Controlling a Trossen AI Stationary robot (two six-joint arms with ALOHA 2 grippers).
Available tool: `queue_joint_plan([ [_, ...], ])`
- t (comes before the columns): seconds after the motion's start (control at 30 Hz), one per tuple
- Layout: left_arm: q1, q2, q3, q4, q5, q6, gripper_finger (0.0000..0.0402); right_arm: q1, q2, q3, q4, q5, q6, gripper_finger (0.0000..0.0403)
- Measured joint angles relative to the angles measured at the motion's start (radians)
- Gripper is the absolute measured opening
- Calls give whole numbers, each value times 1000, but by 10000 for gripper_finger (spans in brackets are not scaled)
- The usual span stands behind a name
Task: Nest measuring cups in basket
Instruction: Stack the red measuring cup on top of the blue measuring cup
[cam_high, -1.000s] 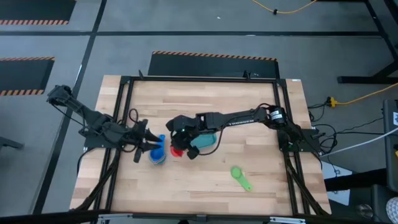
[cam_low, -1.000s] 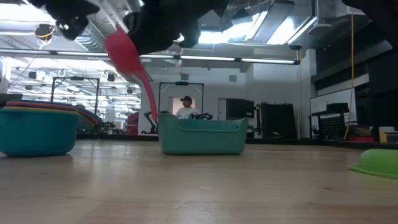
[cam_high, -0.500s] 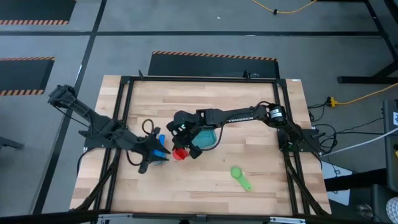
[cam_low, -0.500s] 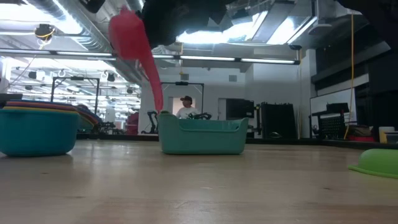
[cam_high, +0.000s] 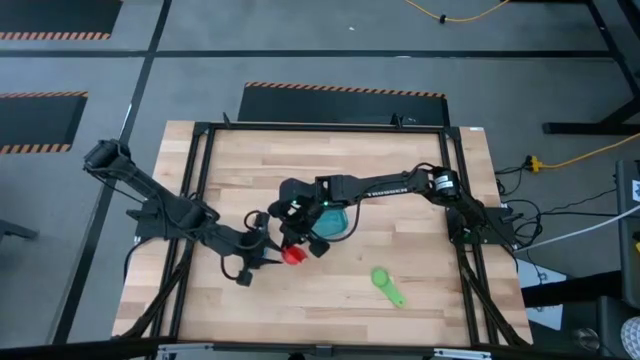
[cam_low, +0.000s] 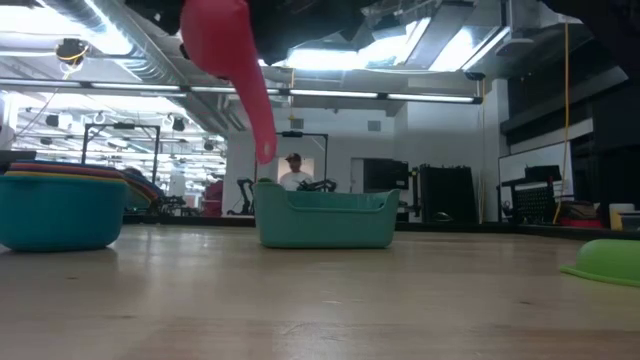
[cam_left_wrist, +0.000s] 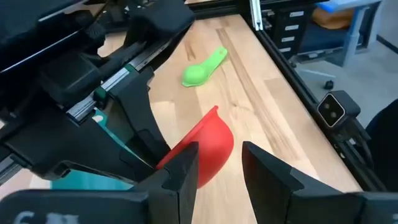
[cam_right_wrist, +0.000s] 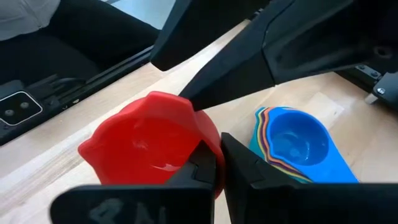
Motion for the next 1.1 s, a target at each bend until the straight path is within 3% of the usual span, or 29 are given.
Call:
queue_joint_plan([
  [0.27, 0, -13, 0, 40, -38, 4, 117, -1, 0, 0, -39, 3, 0, 12],
  [0.43, 0, -14, 0, 107, -55, 127, 117, -1, 0, 0, -39, 2, 9, 15],
  [0.83, 0, -13, 0, 90, -55, 323, 117, -1, 0, 0, -23, -9, 160, 20],
  [1.1, 0, -13, 0, 39, -56, 340, 117, -1, 0, 0, -16, -111, 189, 20],
])
